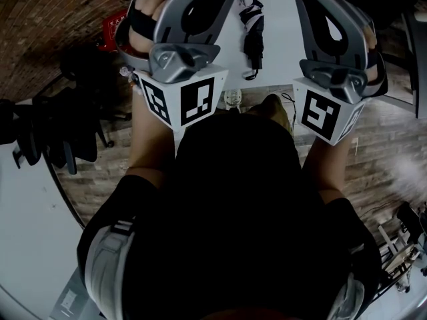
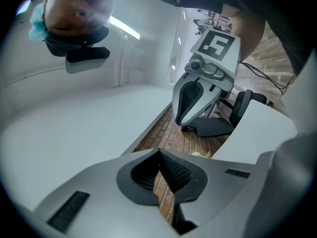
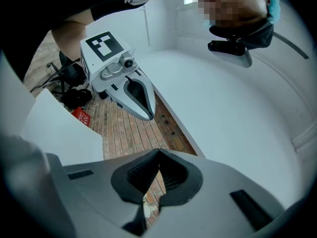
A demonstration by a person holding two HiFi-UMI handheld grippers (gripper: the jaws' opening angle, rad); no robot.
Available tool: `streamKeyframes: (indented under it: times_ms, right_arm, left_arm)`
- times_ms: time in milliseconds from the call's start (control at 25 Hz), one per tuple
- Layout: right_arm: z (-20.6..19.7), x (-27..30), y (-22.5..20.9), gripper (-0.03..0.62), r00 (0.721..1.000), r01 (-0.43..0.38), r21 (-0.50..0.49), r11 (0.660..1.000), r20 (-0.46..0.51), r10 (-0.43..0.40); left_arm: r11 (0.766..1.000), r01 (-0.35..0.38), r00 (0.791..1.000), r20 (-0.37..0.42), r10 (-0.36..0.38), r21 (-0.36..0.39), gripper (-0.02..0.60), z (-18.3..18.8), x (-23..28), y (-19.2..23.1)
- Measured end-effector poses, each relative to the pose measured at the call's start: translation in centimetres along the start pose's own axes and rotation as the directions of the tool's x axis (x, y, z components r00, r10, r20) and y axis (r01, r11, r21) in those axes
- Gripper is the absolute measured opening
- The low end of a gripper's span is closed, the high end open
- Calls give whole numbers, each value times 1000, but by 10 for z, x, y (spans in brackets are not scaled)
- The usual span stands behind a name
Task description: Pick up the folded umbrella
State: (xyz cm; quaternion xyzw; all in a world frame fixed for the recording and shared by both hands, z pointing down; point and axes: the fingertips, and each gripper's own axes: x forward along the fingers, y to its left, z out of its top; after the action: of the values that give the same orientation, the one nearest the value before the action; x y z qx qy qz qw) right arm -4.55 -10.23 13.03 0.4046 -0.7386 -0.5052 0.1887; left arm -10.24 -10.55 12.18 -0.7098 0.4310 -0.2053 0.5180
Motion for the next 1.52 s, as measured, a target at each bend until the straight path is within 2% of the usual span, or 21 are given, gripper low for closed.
streamKeyframes:
  times_ms: [400,680,1160,1320,1520]
  right_arm:
    - [0,2,4,28,1000,-6,13,1000,-13,6]
    - [-10,-1,8,29,999,-22,24,999,-43,23]
    - [-37,6,8,28,999,-41,115,992,-24,44]
    - [-43,5,7,28,998,-53,165,985,-8,56]
    - [-53,6,-1,28,998,-53,178,983,-8,56]
  left_arm:
    - [999,-1,999,39,2,-43,11,-1,2,-3]
    - [999,4,1000,30,-2,-52,11,-3,5,-9]
    - [996,79,997,-7,-80,-39,11,-11,30,-39]
    - [992,114,993,-24,-116,-59,11,-17,39,-54]
    - [982,173,983,-41,-176,-73,11,-29,48,-72]
